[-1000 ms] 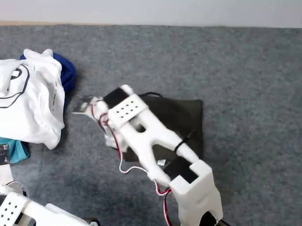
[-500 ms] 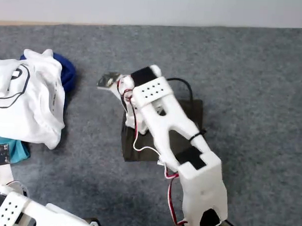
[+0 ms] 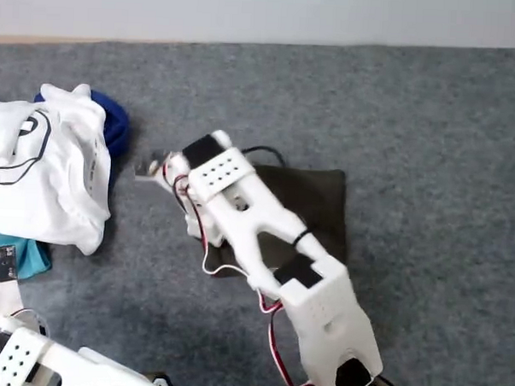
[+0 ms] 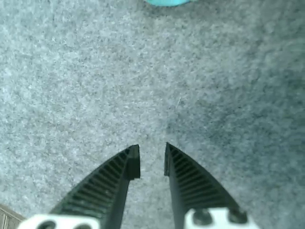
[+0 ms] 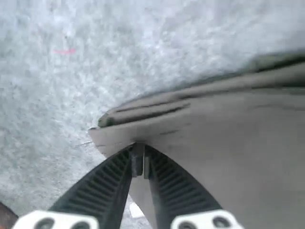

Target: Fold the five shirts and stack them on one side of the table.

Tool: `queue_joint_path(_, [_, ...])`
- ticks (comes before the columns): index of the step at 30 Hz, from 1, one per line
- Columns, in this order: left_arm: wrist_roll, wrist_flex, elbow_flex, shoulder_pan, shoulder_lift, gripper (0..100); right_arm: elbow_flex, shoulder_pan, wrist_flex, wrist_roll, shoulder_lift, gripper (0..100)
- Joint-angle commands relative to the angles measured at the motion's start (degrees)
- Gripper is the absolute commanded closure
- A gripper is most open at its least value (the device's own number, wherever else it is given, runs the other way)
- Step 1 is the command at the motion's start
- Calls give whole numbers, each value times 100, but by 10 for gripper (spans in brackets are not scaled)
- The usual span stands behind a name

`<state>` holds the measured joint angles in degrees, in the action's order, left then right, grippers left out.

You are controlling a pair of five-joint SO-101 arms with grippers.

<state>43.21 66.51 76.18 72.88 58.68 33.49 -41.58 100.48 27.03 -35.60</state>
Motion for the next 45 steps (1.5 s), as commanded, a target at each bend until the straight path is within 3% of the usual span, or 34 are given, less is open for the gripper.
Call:
queue_joint_path(1, [53,-105,-57,-35,79,903,176,426,259,-167,866,988])
queue_joint_path(15, [35,-105,-40,-35,79,903,-2163,1024,119,-1626,2185,988])
queue_joint_path(23, [35,-105,-40,0,79,903,-2980,2141,-391,-2848,2193,988])
queue_joint_path(34, [35,-105,-22,-44,79,903,-4853,2905,-1473,-2822,2220,988])
queue_joint_path(45, [35,-105,-22,-44,79,903,-4079,3002,-1288,-2532,3407,983])
